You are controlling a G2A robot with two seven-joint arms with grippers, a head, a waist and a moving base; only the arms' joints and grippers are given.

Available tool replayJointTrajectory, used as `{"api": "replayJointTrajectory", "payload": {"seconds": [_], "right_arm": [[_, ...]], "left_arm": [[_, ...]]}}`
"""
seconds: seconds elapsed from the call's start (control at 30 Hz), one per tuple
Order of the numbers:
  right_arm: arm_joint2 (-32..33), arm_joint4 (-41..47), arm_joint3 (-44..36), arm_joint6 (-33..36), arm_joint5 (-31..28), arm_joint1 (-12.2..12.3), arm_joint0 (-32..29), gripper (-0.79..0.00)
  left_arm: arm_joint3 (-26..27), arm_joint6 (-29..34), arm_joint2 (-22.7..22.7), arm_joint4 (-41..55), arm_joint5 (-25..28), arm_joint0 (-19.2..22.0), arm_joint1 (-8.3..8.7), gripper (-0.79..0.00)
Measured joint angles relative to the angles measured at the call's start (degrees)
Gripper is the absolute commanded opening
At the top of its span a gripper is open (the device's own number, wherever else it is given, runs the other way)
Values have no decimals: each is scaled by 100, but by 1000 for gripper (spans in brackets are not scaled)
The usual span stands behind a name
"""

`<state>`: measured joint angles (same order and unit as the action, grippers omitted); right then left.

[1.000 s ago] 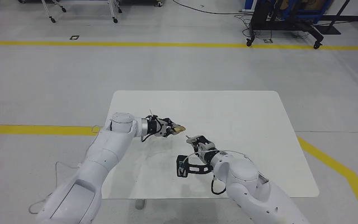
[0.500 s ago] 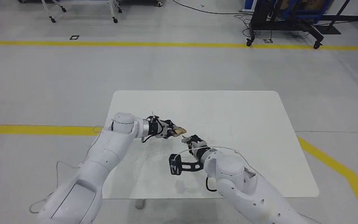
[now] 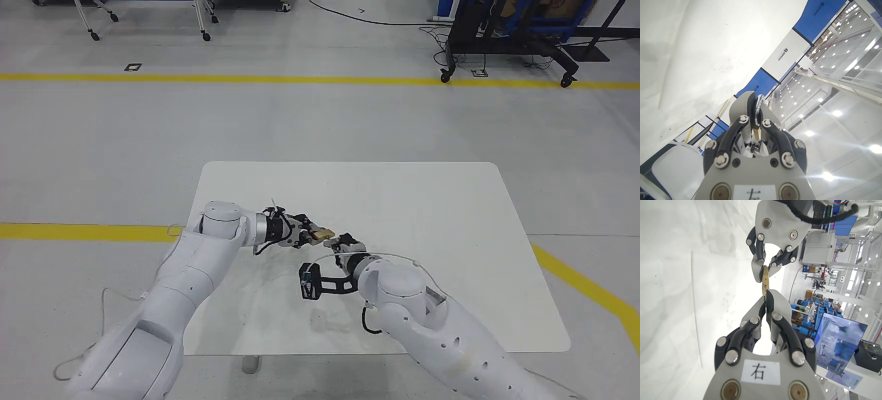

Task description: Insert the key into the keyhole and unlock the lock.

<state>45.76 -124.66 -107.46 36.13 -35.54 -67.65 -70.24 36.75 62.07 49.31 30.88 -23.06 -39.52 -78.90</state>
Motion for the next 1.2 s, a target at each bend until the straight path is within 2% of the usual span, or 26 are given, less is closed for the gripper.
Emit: {"api": "replayJointTrajectory", "payload": {"seconds": [1.03, 1.07, 1.1, 1.13, 1.2], "right_arm": [[-207, -51, 517, 472, 71, -350, 273, -785], [-200, -23, 533, 462, 111, -362, 277, -483], [-179, 39, 552, 430, 188, -378, 276, -277], [-158, 92, 569, 402, 247, -389, 274, 0], [-116, 158, 599, 372, 315, -403, 271, 0]], "left_arm": [[-31, 65, 20, -44, -11, 1, -30, -785], [-32, 68, 23, -41, -10, 1, -30, -785], [-33, 76, 26, -39, -10, 1, -30, -785], [-33, 81, 27, -38, -10, 1, -31, -785], [-34, 87, 29, -40, -10, 1, -32, -785]]}}
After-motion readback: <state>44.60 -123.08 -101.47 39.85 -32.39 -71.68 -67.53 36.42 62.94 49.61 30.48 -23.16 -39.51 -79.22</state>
